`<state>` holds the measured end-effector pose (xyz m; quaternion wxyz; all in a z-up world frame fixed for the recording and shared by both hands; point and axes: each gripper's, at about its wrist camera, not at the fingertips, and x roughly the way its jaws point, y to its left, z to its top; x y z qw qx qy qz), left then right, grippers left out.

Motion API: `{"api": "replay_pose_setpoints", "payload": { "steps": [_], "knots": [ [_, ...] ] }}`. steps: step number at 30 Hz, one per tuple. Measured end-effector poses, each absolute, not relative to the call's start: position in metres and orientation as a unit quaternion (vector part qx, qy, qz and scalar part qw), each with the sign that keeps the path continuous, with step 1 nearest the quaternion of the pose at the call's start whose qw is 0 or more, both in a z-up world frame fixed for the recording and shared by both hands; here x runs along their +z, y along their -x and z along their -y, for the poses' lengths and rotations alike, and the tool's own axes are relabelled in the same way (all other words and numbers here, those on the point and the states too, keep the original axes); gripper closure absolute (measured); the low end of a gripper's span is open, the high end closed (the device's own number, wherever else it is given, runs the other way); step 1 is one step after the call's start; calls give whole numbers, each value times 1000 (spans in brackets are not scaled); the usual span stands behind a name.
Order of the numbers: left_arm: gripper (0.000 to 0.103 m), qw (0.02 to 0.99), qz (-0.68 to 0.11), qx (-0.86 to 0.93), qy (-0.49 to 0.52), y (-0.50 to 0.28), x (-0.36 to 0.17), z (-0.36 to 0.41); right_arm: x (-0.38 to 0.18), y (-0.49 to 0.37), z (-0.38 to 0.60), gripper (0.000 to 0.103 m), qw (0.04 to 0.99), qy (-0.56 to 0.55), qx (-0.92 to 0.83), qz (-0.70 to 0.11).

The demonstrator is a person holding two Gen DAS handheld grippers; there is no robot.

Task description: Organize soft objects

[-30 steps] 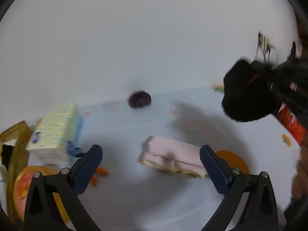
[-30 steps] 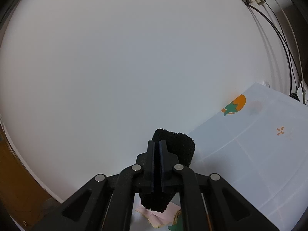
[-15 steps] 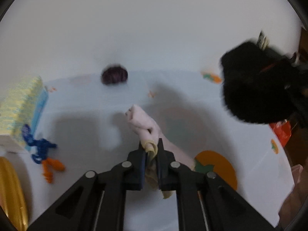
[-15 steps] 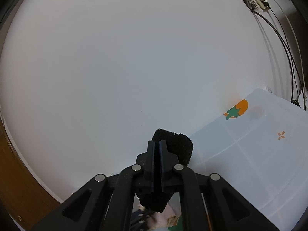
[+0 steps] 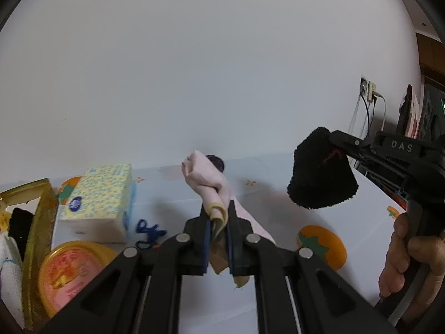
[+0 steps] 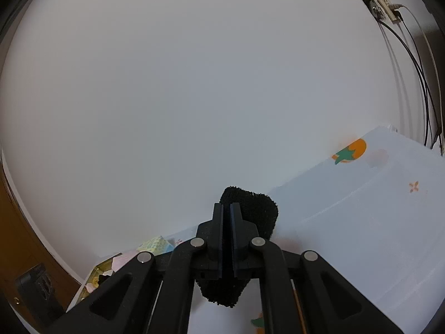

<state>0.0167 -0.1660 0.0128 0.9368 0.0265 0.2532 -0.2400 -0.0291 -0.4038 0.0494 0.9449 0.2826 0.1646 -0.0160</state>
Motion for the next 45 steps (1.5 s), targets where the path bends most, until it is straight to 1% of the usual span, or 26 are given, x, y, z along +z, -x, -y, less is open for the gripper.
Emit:
{"api": "replay_pose_setpoints", "payload": {
  "steps": [7, 14, 21, 29, 45],
  "knots": [
    [96, 943, -244, -224, -28, -22, 17, 131, 51, 45, 364, 97, 952, -258, -19, -166],
    [96, 947, -237, -215, -21, -20, 19, 96, 61, 63, 319, 97, 961, -236, -15, -142],
    [96, 949, -230, -214, -15, -20, 22, 69, 60, 63, 293, 97, 963, -232, -8, -133],
    [96, 956, -213, -200, -10, -21, 31, 40, 64, 52, 276, 97, 965, -231, 12, -125],
    [96, 965, -208, -159, 12, -33, 35, -17, 69, 15, 233, 97, 969, -205, 59, -123]
  ]
}}
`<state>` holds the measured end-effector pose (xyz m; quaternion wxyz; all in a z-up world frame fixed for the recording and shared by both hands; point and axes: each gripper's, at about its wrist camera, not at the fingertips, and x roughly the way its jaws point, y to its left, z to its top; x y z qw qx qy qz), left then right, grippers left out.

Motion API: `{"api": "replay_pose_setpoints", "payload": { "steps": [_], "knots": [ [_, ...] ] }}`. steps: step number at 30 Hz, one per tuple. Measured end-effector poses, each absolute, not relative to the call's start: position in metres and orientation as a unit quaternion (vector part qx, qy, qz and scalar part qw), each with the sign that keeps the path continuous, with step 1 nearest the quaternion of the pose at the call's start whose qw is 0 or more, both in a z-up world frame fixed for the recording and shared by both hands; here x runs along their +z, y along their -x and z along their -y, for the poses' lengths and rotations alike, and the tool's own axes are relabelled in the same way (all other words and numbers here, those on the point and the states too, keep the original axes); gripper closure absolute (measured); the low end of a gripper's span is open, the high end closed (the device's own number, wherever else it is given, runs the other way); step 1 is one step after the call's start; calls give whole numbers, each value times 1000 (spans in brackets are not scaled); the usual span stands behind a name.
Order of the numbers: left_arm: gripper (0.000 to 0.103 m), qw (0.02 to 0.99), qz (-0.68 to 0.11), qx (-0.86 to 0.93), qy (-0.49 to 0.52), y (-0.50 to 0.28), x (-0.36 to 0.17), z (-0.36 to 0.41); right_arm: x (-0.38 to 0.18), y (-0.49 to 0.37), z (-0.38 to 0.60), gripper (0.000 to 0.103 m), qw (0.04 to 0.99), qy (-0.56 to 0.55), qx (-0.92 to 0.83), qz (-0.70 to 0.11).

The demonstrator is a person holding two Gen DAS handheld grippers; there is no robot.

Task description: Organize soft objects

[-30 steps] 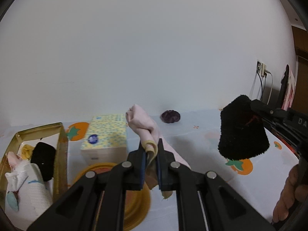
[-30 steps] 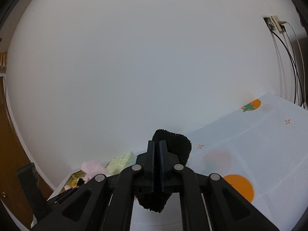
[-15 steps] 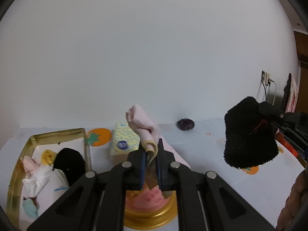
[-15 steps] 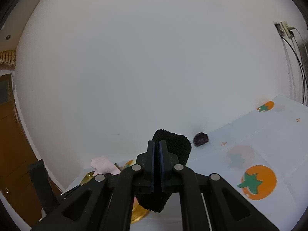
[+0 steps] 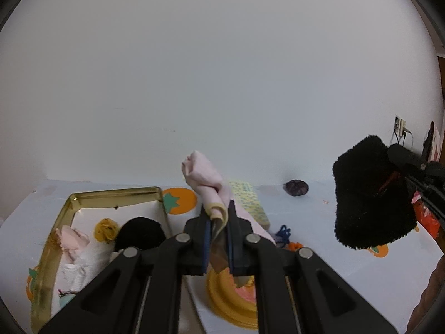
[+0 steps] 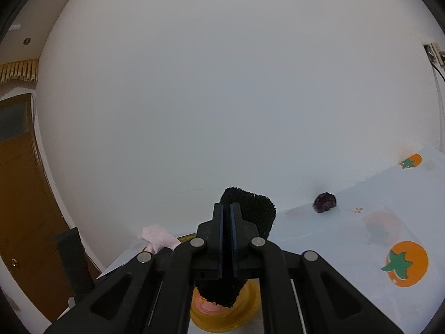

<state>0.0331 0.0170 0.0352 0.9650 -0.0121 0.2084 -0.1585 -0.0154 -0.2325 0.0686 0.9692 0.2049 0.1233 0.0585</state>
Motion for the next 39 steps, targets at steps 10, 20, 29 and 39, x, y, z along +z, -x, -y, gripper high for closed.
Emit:
{"api": "replay_pose_setpoints", "payload": {
  "steps": [10, 20, 29, 39],
  "knots": [
    [96, 970, -203, -135, 23, -37, 38, -48, 58, -15, 204, 97, 969, -190, 85, -134],
    [96, 973, -202, -100, 42, -48, 40, -83, 48, -55, 177, 97, 967, -174, 124, -140],
    [96, 975, -205, -68, 62, -63, 43, -118, 36, -94, 158, 97, 963, -167, 156, -144],
    [96, 975, -209, -10, 75, -76, 46, -155, 14, -154, 133, 97, 956, -168, 188, -153]
  ]
}}
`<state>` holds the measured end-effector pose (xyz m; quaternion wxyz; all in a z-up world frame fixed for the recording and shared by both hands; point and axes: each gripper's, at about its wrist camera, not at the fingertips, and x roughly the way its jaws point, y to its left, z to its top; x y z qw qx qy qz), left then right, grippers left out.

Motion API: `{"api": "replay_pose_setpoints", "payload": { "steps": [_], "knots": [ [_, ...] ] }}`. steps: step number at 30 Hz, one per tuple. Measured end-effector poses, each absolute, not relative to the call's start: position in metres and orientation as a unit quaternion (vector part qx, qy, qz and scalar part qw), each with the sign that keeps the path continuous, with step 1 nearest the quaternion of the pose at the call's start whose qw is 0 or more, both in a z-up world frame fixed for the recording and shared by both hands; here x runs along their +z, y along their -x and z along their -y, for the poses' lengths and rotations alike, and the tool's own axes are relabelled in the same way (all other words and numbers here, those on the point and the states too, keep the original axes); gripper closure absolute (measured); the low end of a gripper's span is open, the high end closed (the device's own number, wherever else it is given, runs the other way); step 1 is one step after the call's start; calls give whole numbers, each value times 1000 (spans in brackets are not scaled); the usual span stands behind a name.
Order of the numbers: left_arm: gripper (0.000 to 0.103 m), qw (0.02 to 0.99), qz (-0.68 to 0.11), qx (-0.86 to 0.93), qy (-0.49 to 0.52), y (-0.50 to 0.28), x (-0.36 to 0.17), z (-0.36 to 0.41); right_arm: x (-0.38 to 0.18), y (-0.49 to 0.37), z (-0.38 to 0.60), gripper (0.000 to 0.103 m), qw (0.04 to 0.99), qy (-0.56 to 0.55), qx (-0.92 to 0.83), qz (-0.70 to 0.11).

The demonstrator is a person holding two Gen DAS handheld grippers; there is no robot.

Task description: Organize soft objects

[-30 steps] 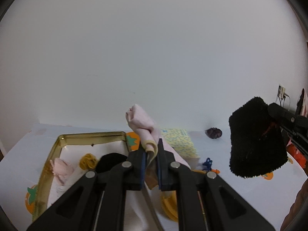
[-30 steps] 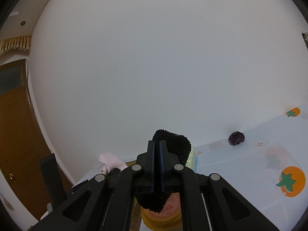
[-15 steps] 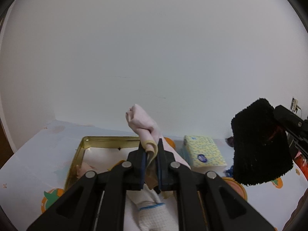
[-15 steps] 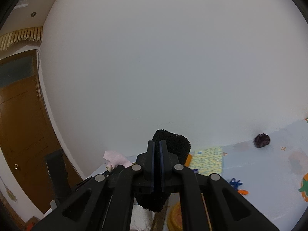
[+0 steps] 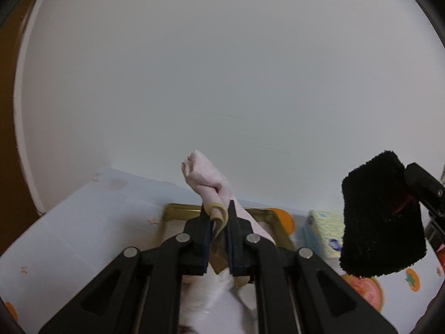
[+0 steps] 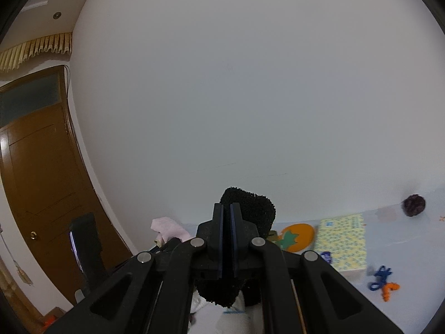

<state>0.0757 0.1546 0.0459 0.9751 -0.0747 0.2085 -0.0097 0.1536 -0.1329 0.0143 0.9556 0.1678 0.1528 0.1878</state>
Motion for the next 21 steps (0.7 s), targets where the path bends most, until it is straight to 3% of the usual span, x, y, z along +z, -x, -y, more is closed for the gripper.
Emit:
{"api": "replay_pose_setpoints", "payload": {
  "steps": [21],
  "knots": [
    [96, 958, -282, 13, 52, -105, 26, -151, -45, -255, 103, 97, 946, -163, 194, -203]
  ]
}}
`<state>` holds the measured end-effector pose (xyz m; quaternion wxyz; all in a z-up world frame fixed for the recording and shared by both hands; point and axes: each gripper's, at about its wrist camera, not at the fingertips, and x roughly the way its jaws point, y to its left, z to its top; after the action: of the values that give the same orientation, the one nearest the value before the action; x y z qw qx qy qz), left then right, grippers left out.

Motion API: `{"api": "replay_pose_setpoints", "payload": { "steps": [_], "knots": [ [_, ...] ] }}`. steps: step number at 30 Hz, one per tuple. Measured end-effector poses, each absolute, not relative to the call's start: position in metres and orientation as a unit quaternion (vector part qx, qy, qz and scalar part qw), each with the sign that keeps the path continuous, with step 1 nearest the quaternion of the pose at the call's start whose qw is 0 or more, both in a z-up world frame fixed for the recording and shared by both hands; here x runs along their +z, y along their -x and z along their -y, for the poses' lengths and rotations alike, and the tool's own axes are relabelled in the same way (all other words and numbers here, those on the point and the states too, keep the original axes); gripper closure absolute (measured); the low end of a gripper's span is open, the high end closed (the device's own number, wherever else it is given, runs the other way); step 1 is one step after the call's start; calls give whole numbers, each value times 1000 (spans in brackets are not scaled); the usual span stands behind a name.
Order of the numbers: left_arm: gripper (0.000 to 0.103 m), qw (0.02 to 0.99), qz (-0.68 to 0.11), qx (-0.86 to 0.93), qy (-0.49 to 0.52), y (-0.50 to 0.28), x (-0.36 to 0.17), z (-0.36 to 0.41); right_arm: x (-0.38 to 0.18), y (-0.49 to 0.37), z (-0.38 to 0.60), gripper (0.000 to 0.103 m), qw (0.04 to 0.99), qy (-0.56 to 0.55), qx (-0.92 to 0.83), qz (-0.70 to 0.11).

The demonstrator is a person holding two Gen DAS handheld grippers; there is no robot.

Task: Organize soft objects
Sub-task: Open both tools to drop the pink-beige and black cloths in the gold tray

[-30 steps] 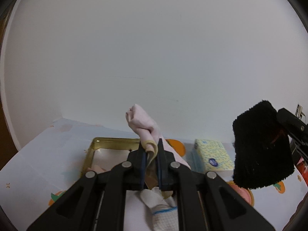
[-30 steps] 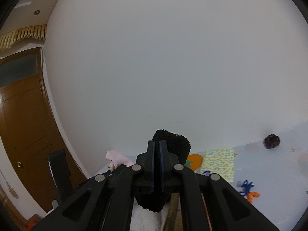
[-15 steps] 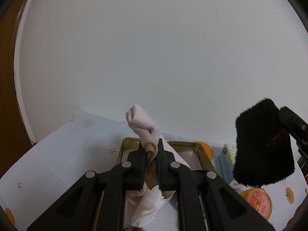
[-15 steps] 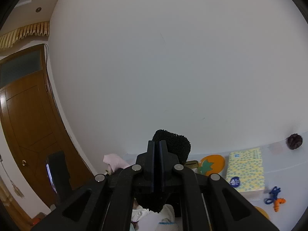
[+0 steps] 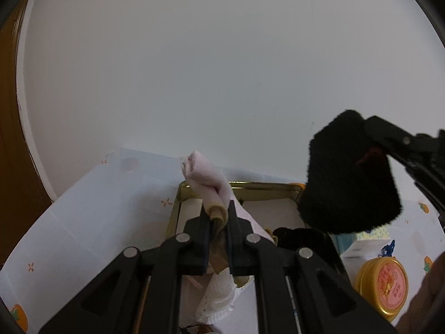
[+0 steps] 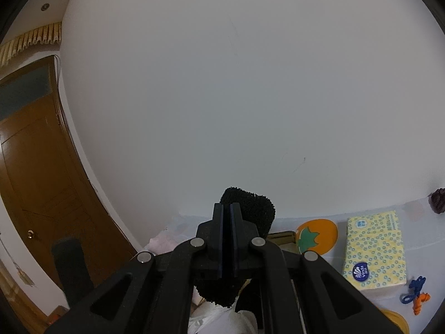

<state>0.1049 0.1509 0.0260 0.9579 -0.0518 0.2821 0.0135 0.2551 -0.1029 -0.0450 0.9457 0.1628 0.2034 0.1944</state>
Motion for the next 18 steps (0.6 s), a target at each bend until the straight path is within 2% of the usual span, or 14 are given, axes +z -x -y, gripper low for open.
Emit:
{"api": "replay_pose_setpoints", "payload": {
  "steps": [18],
  "knots": [
    [96, 935, -354, 19, -6, -118, 6, -134, -110, -325, 80, 97, 917, -180, 209, -288]
  ]
}}
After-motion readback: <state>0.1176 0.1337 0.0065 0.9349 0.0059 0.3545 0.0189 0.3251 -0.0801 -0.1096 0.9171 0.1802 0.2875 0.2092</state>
